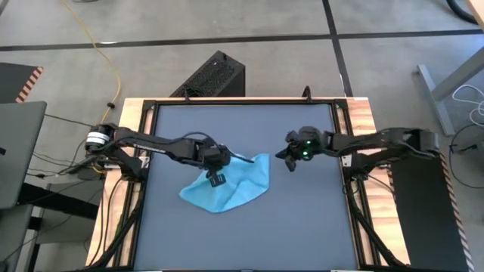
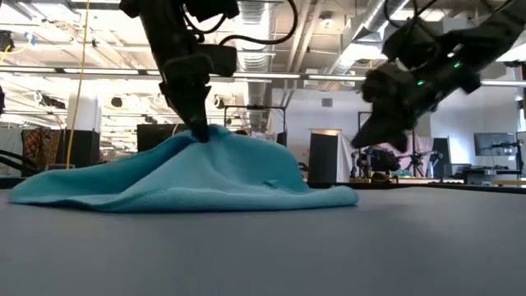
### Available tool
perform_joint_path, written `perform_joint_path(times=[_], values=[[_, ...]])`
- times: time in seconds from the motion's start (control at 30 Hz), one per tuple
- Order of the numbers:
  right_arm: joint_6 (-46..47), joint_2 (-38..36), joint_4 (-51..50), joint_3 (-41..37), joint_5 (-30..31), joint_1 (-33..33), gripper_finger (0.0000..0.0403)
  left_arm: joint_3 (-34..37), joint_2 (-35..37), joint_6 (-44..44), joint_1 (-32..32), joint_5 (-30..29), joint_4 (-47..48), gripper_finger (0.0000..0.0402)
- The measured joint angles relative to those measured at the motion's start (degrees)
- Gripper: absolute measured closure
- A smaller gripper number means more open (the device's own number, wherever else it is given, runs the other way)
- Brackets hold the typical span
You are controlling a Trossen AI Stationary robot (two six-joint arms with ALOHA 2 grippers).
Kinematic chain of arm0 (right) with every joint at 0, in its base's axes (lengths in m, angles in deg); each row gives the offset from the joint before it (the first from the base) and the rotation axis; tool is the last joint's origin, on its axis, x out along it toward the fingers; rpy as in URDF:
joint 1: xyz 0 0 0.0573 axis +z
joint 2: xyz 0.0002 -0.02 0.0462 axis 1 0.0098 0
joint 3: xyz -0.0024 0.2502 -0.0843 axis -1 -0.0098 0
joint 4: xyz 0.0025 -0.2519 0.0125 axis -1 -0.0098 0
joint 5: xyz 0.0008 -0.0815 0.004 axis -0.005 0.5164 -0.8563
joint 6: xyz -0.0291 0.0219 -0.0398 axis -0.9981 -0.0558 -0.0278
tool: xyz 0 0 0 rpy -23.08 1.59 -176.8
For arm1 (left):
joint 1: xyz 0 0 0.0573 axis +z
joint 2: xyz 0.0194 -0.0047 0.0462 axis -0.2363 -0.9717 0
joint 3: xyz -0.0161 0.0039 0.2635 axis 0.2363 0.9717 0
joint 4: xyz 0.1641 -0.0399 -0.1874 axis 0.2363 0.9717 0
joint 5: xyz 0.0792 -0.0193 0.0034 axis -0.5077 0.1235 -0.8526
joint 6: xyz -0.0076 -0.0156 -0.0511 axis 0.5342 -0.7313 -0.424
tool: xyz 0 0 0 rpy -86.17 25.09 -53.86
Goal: Roll towel
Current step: Fold the blue microfiber towel
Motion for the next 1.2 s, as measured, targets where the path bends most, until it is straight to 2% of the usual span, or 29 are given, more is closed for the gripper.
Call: perform_joint_path(times=[0.17, 0.37, 0.63, 0.77, 0.87, 1.07, 1.2], values=[[2.26, 9.90, 13.70, 0.00, -2.80, 0.01, 0.0376, 0.00, 0.11, -0.13, 0.66, 1.11, 2.83, 0.0401], [3.21, 16.14, 16.60, 0.00, -3.63, 1.16, 0.0376, 0.00, -0.18, 0.00, 0.02, 1.37, 2.70, 0.0401], [2.97, 19.96, 21.18, 0.02, -2.10, 1.57, 0.0376, 0.00, -0.19, 1.42, 0.03, 1.14, 2.69, 0.0401], [2.99, 21.25, 23.06, 0.02, -1.75, 0.73, 0.0376, 0.00, -0.19, 4.62, 0.05, 3.73, 2.35, 0.0396], [2.99, 21.30, 23.46, 0.02, -1.75, 0.57, 0.0376, 0.00, -0.19, 5.59, 0.20, 5.16, 1.90, 0.0377], [2.98, 21.30, 23.32, 0.02, -1.75, 0.59, 0.0376, 0.00, -0.19, 5.97, 0.64, 3.90, 2.36, 0.0329], [2.71, 21.30, 23.22, 0.02, -1.71, 0.59, 0.0376, 0.00, -0.19, 5.95, 1.01, 3.16, 2.38, 0.0315]])
